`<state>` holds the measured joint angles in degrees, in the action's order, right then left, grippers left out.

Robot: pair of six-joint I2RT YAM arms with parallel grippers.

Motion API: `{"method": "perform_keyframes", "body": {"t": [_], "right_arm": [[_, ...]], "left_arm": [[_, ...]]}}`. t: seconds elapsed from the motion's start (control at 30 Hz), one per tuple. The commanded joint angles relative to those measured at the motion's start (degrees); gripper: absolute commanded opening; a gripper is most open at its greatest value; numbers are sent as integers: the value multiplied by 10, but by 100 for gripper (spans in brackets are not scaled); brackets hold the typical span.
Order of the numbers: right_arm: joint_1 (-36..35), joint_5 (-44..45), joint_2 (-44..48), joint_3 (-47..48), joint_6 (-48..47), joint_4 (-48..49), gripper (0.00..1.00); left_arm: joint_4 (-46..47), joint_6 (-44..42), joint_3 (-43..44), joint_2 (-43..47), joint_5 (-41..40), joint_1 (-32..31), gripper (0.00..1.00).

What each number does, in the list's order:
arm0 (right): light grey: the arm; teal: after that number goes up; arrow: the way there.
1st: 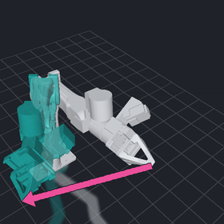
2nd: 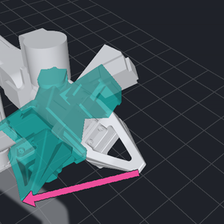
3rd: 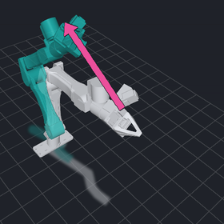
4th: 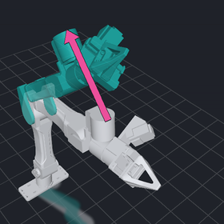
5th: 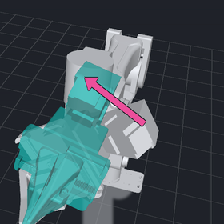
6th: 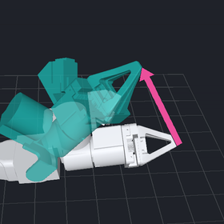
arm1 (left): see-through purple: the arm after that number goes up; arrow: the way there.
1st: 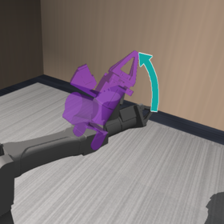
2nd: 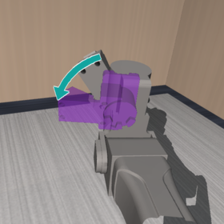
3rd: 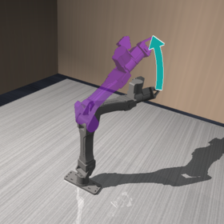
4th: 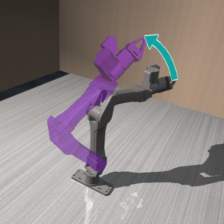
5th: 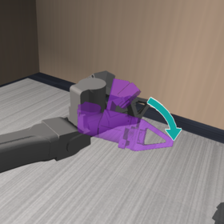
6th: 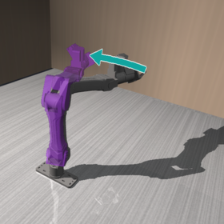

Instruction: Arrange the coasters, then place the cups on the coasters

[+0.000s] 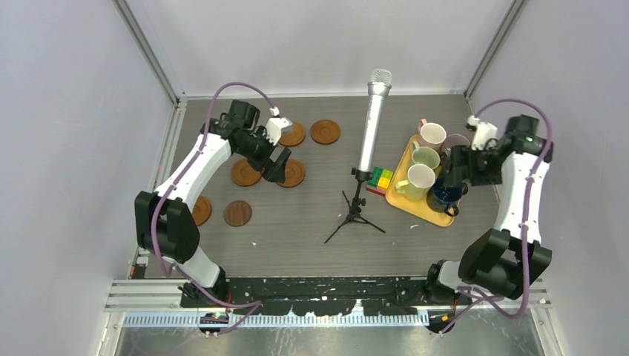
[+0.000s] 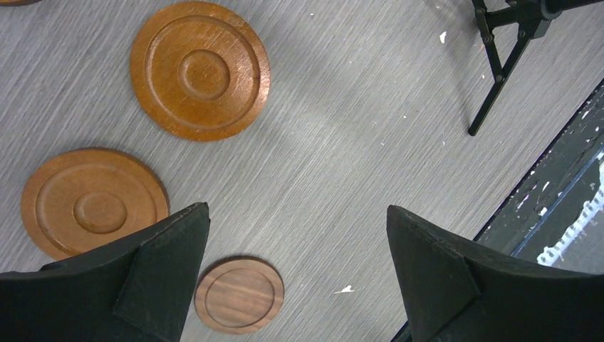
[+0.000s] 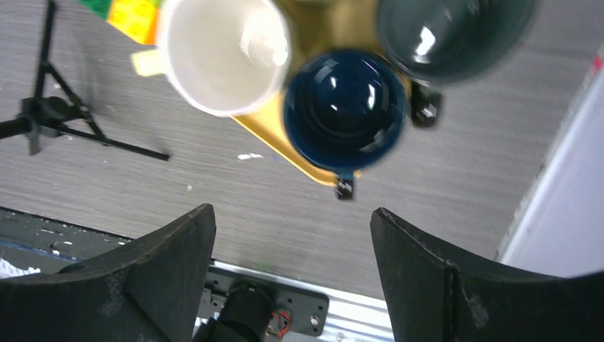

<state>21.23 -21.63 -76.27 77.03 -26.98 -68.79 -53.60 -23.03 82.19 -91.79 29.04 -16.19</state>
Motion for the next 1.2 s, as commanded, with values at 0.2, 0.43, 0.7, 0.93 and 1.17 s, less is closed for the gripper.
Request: {"method": "perform_keyframes", "body": {"t": [0.2, 0.43, 0.7, 0.93, 1.17], "right_arm": [[204, -25, -102, -10, -16, -2, 71], [218, -17, -142, -63, 100, 130, 62], [218, 11, -184, -96, 204, 247, 53], [216, -2, -242, -100, 217, 262, 50], [198, -7, -266, -106, 225, 272, 50]], "left_arm": [[69, 57, 17, -32, 10, -6, 96], [83, 66, 17, -43, 12, -13, 95], [89, 65, 6, -42, 11, -13, 95], [104, 61, -10, -41, 11, -13, 95], [114, 68, -21, -49, 25, -13, 95]]}}
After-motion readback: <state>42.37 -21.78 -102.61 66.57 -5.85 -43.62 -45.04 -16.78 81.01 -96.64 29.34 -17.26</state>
